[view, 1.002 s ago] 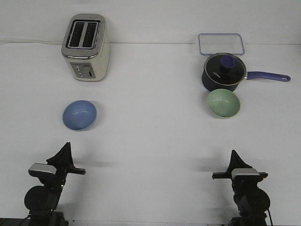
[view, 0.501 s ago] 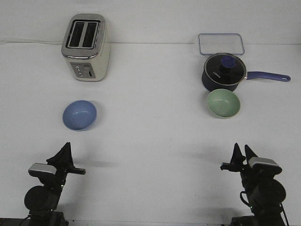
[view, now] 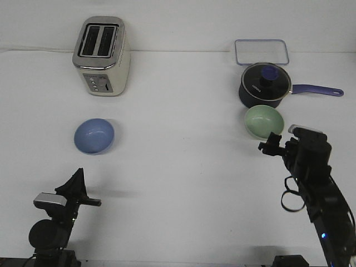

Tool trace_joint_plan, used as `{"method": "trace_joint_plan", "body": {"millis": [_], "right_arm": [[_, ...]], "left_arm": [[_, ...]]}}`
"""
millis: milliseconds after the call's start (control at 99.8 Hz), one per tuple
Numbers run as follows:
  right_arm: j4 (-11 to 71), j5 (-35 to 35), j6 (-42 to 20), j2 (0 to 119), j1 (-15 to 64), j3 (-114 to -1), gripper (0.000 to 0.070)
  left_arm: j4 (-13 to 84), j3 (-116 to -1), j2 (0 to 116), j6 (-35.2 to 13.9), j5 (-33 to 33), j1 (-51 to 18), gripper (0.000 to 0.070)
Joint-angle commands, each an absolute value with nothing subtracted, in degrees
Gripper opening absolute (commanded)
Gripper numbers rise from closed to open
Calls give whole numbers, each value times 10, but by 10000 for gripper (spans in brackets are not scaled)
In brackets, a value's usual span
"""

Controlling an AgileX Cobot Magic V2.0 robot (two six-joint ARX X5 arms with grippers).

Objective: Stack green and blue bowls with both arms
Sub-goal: 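Reach the right gripper forward to the rim of the pale green bowl, then grasp the green bowl rim with the right gripper and carry it toward the robot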

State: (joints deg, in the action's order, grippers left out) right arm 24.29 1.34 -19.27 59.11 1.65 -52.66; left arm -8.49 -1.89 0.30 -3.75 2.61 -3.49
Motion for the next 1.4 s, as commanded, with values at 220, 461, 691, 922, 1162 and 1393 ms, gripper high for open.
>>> {"method": "trace_joint_plan", "body": {"millis": [220, 461, 691, 922, 1162, 1393], "right_arm": [[276, -7, -149, 827, -42, -661, 435], [299, -21, -132, 967, -70, -755, 435], [301, -46, -123, 1036, -79, -787, 435], [309, -46, -119, 1056, -80, -787, 119], [316, -48, -111, 1044, -84, -790, 0], [340, -104, -108, 967, -94, -792, 0]], "left_arm": [[-91, -8, 2, -37, 26, -34, 14], [-91, -8, 2, -37, 26, -34, 14], [-91, -8, 2, -37, 26, -34, 14], [-91, -8, 2, -37, 26, -34, 14], [-91, -8, 2, -37, 26, -34, 15], [-91, -8, 2, -37, 26, -34, 14]]}}
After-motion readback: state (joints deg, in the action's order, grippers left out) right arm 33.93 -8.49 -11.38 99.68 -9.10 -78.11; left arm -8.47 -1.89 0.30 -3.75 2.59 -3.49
